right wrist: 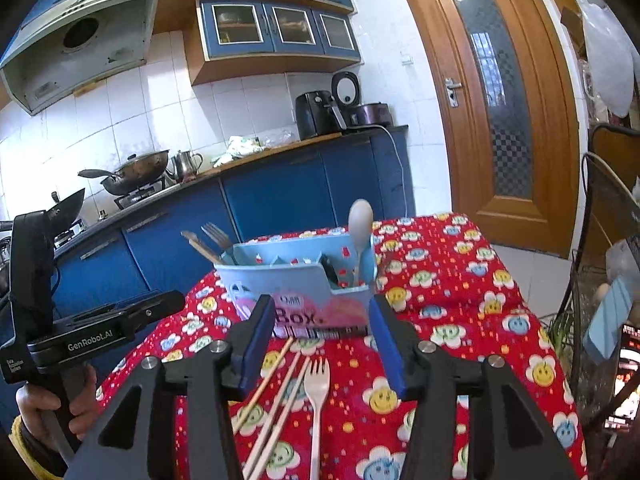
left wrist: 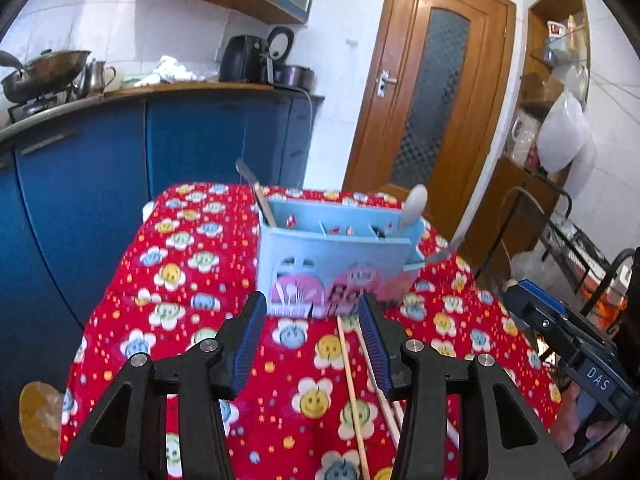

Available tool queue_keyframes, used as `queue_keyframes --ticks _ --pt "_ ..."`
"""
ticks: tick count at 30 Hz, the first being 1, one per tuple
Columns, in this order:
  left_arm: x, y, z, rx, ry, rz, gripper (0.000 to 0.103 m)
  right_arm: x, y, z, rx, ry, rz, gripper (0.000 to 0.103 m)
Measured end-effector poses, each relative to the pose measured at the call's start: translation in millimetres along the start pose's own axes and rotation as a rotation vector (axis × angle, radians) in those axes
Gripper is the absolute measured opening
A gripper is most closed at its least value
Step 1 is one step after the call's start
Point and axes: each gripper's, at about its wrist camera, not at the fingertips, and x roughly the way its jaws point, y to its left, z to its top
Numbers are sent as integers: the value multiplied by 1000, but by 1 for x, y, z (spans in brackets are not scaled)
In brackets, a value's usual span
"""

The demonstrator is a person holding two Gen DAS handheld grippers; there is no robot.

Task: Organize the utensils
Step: 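Open both tools to drop the chopstick and spoon into the caddy, then move both open tools back down to the utensils on the cloth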

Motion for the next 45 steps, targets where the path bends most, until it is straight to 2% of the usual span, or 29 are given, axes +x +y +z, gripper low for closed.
queue_keyframes --ticks 10,24,29,31,33,41,45 --pt "21 -11 -21 40 154 7 49 1 -18 -27 39 83 -30 54" --pt "64 -23 -41 68 341 -15 49 7 -39 -46 86 146 -47 56" --pt "76 -26 -42 89 384 -17 36 9 -47 -51 107 156 -44 57" --pt "81 -28 -41 94 410 -29 27 10 -50 -52 114 158 -42 57" --pt "86 -30 -40 101 434 -36 24 11 -52 -53 119 160 -40 57" --pt "106 -40 -41 114 534 -56 19 12 -61 -56 140 165 -38 57" --pt "109 -39 -39 117 544 -54 18 12 -64 -57 150 164 -37 57"
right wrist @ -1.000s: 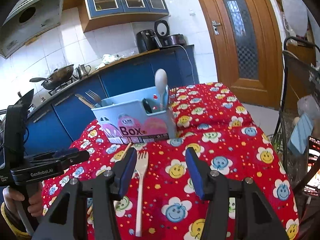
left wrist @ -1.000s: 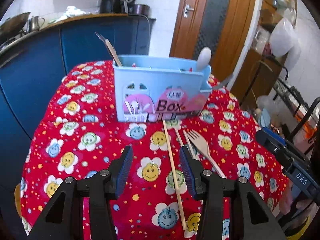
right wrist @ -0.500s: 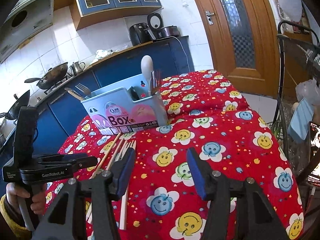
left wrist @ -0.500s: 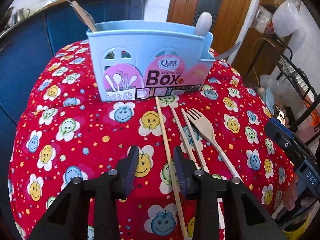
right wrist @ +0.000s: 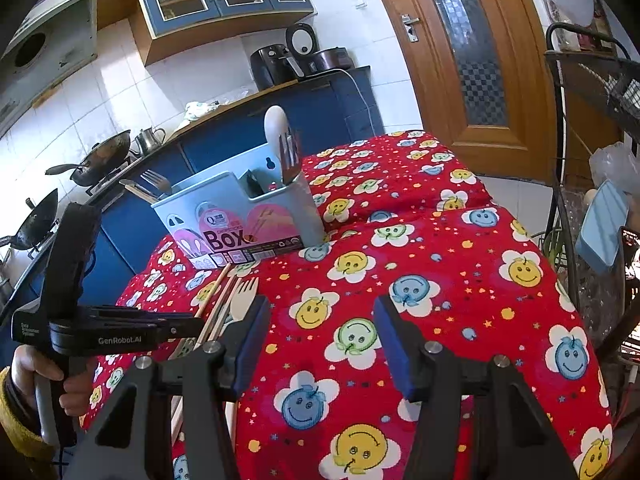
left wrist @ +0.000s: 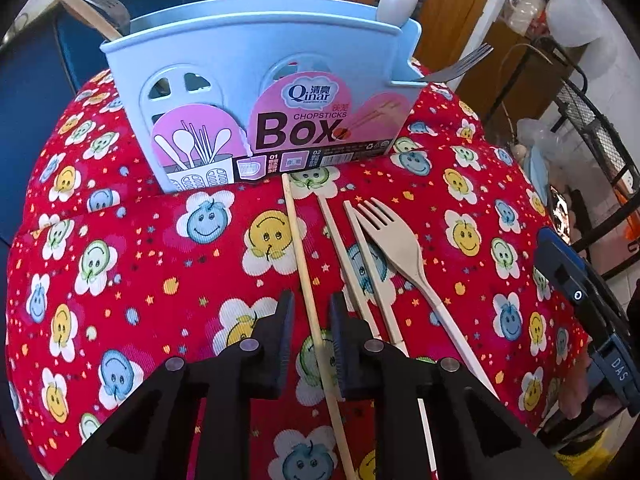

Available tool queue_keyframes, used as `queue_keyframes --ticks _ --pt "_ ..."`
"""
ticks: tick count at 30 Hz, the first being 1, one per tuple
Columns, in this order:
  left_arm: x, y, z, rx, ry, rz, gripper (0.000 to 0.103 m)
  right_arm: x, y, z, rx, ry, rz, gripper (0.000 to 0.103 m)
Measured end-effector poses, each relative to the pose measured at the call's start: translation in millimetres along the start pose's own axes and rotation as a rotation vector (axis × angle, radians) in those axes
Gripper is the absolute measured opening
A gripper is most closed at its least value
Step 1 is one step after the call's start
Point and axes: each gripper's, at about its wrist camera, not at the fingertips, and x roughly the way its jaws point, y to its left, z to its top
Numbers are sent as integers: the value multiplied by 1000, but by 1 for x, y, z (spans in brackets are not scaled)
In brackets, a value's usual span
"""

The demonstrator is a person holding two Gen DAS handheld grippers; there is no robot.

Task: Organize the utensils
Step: 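Move both open tools back down to the utensils on the cloth, then grasp another wooden chopstick with the left tool while the right tool grasps the white plastic fork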

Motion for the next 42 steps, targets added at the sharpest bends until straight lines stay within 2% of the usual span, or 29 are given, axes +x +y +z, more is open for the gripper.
queue_keyframes --ticks 9,12,14,18,25,30,36,42 --pt "6 -1 10 15 46 -14 18 1 -1 -2 9 4 10 57" --pt "6 0 11 3 37 4 7 1 -1 -2 10 5 9 57" --pt "5 5 10 -27 29 -15 5 1 0 -2 11 6 6 57" --pt "-1 18 3 -83 -3 -63 4 0 2 -1 8 12 4 57" --pt "-21 39 -20 -192 -110 -169 4 2 8 0 -2 31 3 57" --pt "-33 54 -31 -241 -149 -171 4 5 18 2 -27 59 9 57" --pt "-39 69 -39 -279 -167 -152 4 12 32 7 -60 125 32 57" --pt "-42 85 -45 -318 -172 -152 4 24 45 11 -95 243 69 57"
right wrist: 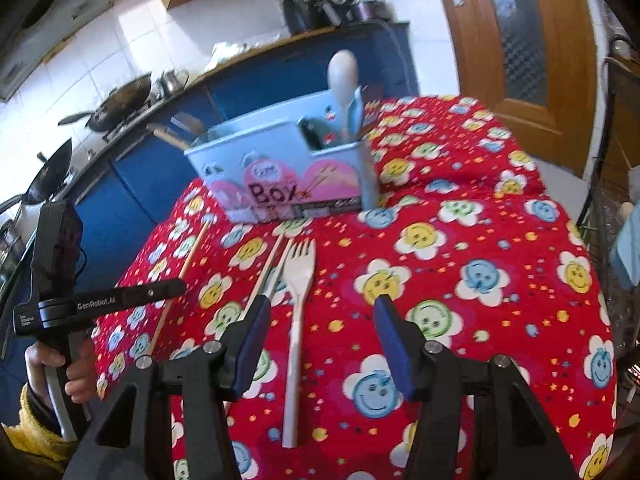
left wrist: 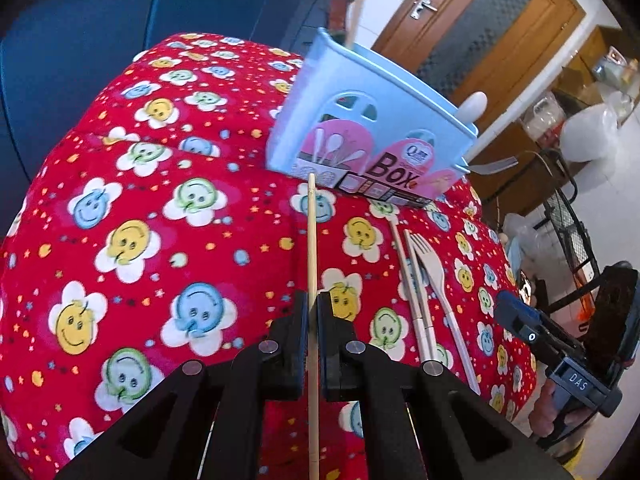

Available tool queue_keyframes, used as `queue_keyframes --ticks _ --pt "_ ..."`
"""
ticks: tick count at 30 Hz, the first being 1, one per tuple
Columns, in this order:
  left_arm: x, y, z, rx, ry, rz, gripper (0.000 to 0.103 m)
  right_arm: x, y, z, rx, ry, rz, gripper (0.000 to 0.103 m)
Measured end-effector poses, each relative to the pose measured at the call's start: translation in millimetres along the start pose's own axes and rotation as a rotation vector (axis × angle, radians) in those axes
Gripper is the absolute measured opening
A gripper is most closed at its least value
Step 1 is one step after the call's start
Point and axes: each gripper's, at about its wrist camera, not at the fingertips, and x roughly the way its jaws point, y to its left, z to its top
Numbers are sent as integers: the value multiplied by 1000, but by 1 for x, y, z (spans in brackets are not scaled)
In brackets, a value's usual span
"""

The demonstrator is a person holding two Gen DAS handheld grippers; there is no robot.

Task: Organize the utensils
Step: 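Grasp another wooden chopstick with the left tool while the right tool grasps the white plastic fork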

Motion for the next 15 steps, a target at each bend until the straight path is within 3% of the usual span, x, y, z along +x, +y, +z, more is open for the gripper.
queue_keyframes --ticks 6,15 --pt "2 8 -2 -17 14 -15 4 22 15 7 -57 155 13 46" --pt "12 6 3 28 113 10 4 56 33 20 -140 355 -18 34"
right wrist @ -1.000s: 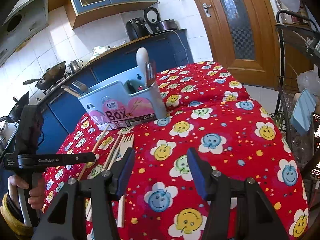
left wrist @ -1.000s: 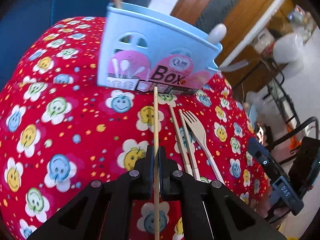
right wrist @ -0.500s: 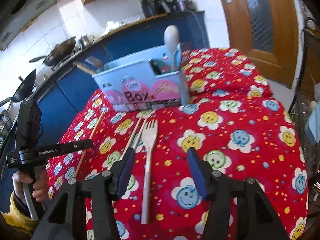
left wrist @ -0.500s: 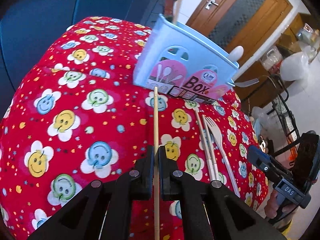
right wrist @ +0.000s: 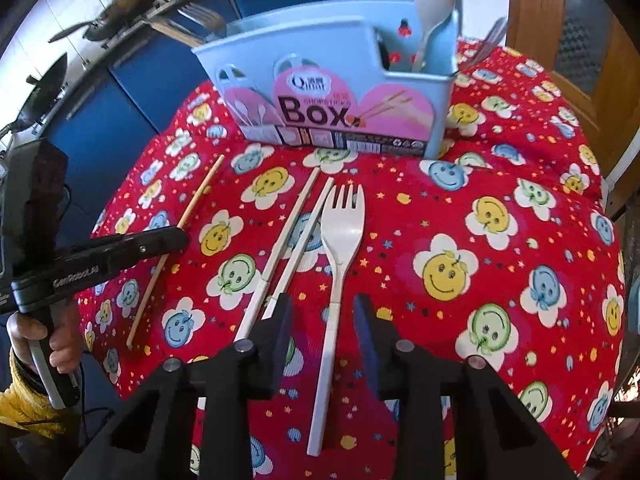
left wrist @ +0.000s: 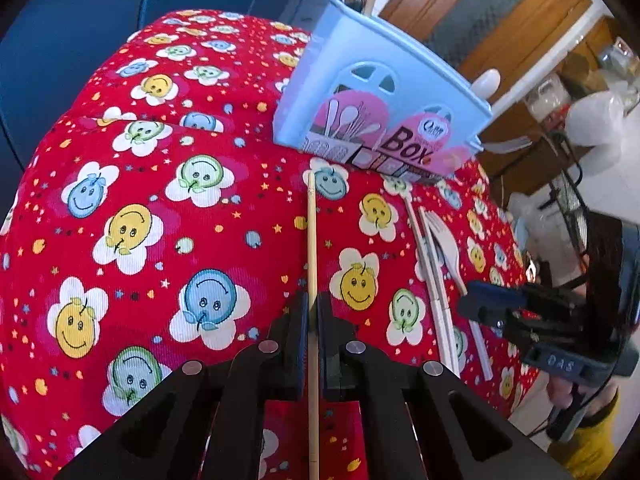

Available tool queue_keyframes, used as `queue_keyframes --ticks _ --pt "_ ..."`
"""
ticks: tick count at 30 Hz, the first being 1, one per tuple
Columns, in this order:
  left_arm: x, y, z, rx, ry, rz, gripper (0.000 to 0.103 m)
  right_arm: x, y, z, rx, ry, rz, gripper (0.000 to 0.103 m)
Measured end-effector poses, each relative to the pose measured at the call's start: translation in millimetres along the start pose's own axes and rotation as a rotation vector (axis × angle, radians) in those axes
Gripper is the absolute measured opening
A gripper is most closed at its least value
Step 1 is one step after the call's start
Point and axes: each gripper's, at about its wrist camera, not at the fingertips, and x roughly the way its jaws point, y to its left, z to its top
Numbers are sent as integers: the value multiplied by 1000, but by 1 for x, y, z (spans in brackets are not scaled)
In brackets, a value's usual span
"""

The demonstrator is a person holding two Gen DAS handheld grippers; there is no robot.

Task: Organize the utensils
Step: 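Grasp another wooden chopstick with the left tool while the right tool grasps the white plastic fork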

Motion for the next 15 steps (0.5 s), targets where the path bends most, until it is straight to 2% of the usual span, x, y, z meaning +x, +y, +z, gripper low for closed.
queue_keyframes --ticks 8,15 --pt "8 -7 9 69 103 42 4 13 -3 19 -13 103 -7 26" --pt "17 -14 21 114 181 78 4 19 -3 30 -38 154 7 24"
